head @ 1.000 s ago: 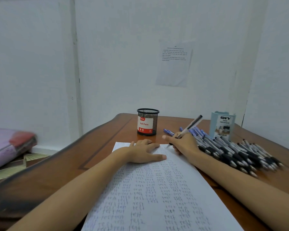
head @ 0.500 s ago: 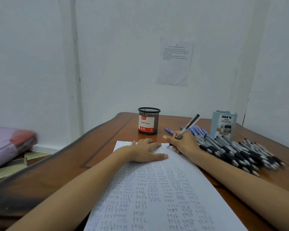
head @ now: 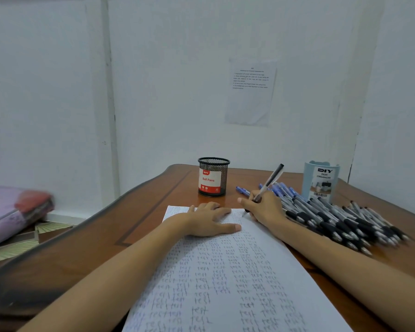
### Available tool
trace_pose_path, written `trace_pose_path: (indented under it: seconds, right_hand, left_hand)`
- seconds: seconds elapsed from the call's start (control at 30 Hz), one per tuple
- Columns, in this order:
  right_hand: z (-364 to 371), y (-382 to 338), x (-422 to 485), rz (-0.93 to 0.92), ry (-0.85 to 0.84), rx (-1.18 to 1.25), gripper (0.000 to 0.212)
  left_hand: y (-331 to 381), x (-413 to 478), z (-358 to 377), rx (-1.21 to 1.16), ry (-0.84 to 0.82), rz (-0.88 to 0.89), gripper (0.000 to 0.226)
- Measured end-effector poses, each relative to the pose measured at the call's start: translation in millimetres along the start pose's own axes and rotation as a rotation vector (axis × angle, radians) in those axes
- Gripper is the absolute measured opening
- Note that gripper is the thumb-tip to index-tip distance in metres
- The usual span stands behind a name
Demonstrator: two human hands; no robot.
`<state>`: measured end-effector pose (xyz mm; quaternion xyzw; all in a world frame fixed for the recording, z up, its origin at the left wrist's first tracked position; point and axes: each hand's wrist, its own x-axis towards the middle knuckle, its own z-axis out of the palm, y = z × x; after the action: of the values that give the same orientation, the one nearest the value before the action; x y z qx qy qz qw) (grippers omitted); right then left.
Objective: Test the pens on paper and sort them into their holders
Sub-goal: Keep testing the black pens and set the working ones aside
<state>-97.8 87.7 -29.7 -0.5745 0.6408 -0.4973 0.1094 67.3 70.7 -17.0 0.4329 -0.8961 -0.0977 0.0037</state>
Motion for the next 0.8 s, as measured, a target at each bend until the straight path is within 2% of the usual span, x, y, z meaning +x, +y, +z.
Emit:
trace_pose_path:
  seconds: [0.63,0.8]
  right_hand:
    - [-1.2,0.4,-0.2,0.009,0.006,-0.067,0.036]
    - [-1.3,2.1,-0.7,-0.018,0.031,-0.012,0.036]
  left_hand:
    - [0.3,0.3,-0.2,-0.013,-0.011,0.014,0.069]
    - [-3.1,-0.5,-0.4,-0.127,0.041,0.082,0.065]
